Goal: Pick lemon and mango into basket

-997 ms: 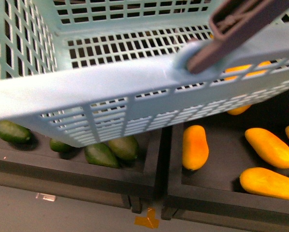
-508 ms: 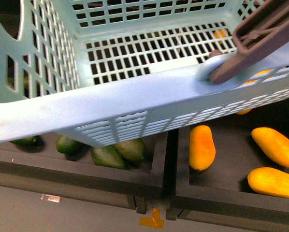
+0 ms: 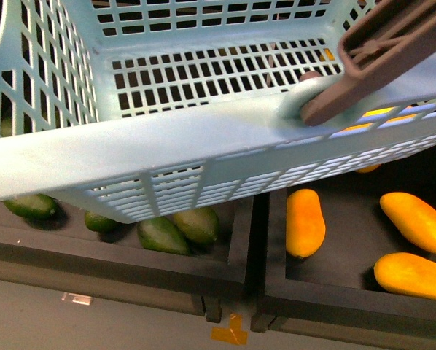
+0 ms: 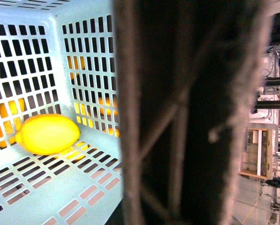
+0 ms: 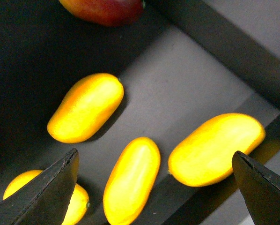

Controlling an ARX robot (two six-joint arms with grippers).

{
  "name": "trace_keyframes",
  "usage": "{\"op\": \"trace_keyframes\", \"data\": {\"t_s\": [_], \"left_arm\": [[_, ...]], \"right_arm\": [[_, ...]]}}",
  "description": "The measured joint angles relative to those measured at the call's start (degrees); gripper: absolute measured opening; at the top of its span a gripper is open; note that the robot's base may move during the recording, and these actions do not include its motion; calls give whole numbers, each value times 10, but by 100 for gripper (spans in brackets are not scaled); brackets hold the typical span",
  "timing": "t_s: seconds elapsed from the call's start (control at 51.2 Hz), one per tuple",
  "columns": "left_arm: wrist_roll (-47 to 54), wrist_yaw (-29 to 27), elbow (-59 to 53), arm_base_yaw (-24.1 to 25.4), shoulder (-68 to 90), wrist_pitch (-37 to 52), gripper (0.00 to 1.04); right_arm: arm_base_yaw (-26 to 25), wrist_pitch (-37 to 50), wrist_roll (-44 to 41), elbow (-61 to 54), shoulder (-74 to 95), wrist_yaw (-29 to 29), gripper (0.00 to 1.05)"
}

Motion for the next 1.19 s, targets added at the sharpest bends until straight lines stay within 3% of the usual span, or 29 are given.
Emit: {"op": "trace_keyframes", "data": {"t_s": [0.528,1.094,1.192], "left_arm": [[1,1,0,0,0,0,5],[0,2,0,0,0,0,5],[0,2,0,0,0,0,5]], "right_arm": [[91,-96,157,290,280,24,96],[126,-156,217,437,415,50,96],[128,-163,219,444,420,54,84]]}}
